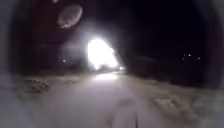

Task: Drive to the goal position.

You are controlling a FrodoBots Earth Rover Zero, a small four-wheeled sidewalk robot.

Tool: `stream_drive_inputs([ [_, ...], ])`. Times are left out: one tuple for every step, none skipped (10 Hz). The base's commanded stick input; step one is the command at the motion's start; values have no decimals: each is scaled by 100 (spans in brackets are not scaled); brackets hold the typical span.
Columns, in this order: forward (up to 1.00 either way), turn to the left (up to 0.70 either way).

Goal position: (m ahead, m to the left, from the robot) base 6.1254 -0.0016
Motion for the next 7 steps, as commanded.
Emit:
stream_drive_inputs([
  [100, 0],
  [100, 5],
  [100, 38],
  [100, 14],
  [100, 0],
  [100, 0],
  [100, 0],
])
